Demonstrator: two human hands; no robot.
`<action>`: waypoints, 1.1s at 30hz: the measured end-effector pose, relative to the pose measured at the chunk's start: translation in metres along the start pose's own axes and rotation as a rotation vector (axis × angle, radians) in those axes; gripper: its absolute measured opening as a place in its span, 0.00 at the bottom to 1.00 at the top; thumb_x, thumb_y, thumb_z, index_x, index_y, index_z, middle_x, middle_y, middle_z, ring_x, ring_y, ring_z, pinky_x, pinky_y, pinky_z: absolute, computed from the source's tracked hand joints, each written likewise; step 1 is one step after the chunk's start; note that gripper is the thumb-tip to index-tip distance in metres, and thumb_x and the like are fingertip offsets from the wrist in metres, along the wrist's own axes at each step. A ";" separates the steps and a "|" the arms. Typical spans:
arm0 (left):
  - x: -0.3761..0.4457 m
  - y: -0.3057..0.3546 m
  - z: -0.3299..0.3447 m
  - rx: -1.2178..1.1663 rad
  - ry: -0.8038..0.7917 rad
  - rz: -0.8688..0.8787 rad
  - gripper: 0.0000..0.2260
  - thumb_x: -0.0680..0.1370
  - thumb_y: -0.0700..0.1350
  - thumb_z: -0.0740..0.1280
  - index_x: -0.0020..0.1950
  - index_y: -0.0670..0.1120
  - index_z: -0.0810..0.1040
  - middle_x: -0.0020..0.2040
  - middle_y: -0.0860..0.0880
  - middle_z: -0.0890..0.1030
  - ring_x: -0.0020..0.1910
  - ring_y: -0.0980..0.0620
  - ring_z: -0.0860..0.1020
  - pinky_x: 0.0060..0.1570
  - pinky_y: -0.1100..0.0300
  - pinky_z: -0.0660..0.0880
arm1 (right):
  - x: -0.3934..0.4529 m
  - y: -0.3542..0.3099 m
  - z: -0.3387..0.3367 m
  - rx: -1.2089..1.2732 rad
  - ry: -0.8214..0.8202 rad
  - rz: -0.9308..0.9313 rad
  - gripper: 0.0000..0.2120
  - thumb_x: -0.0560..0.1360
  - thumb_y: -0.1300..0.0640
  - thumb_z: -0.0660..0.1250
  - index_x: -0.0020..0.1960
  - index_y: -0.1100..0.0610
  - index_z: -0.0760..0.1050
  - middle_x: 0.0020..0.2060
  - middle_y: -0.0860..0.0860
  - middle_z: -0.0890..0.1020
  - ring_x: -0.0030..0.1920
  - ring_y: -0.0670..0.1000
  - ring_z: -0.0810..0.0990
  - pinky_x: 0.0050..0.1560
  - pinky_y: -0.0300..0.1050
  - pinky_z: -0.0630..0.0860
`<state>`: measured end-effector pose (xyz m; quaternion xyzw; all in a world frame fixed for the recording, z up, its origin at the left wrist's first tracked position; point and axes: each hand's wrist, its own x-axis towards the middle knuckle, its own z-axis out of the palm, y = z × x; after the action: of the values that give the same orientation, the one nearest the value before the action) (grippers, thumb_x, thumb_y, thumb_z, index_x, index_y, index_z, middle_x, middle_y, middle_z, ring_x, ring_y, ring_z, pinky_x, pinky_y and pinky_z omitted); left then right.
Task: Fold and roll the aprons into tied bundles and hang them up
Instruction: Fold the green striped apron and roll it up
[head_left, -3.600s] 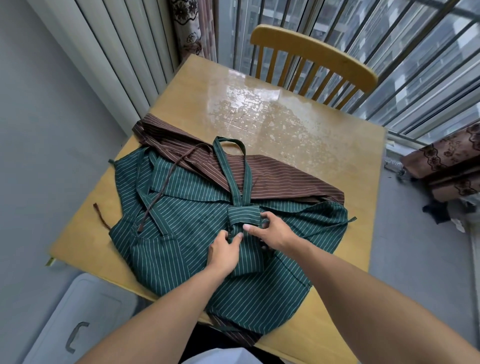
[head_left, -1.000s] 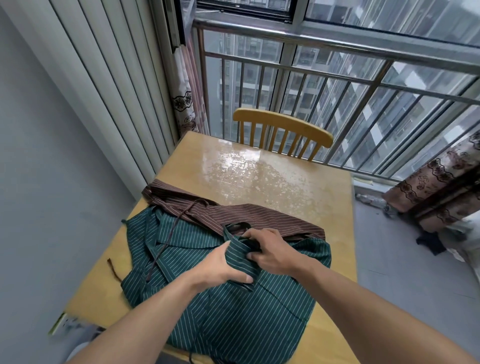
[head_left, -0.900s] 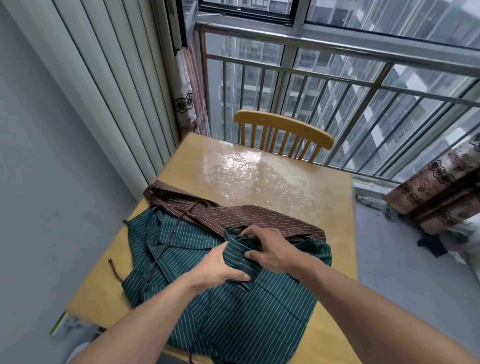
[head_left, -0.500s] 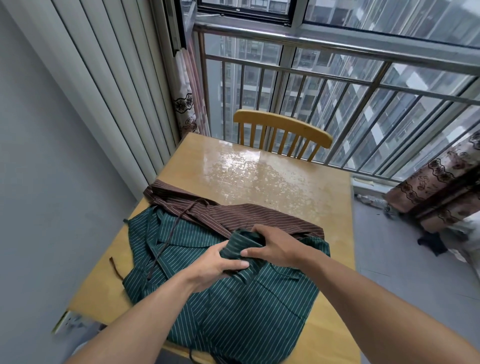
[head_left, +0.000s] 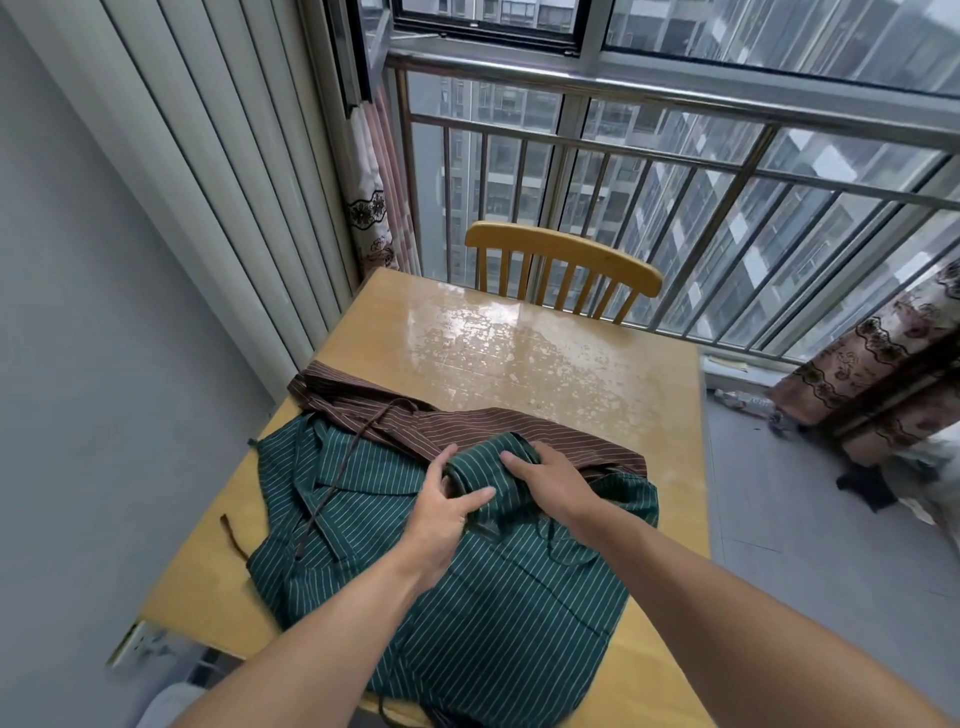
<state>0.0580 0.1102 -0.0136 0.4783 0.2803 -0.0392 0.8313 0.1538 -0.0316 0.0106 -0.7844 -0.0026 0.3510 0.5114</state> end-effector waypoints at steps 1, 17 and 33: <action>0.000 -0.001 0.004 0.010 0.025 0.005 0.31 0.74 0.38 0.76 0.73 0.52 0.68 0.61 0.43 0.83 0.57 0.45 0.85 0.51 0.50 0.83 | 0.000 0.000 0.004 0.048 0.020 0.008 0.16 0.79 0.41 0.67 0.61 0.50 0.77 0.52 0.48 0.86 0.50 0.50 0.87 0.56 0.54 0.83; 0.001 0.025 -0.015 0.017 -0.013 -0.096 0.15 0.80 0.31 0.64 0.65 0.42 0.75 0.59 0.41 0.83 0.54 0.44 0.82 0.44 0.54 0.81 | -0.015 -0.017 -0.017 -0.070 0.040 -0.046 0.19 0.78 0.33 0.64 0.57 0.46 0.80 0.52 0.43 0.84 0.39 0.46 0.82 0.43 0.43 0.75; -0.007 0.034 -0.013 -0.283 -0.084 -0.230 0.19 0.70 0.36 0.63 0.60 0.36 0.79 0.54 0.37 0.83 0.46 0.43 0.80 0.52 0.51 0.74 | -0.018 -0.002 -0.018 -0.262 0.186 -0.316 0.07 0.78 0.47 0.72 0.55 0.45 0.85 0.47 0.41 0.84 0.49 0.42 0.81 0.54 0.45 0.79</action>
<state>0.0582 0.1380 0.0114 0.3192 0.3009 -0.1141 0.8914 0.1509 -0.0515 0.0259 -0.8630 -0.1241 0.1893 0.4517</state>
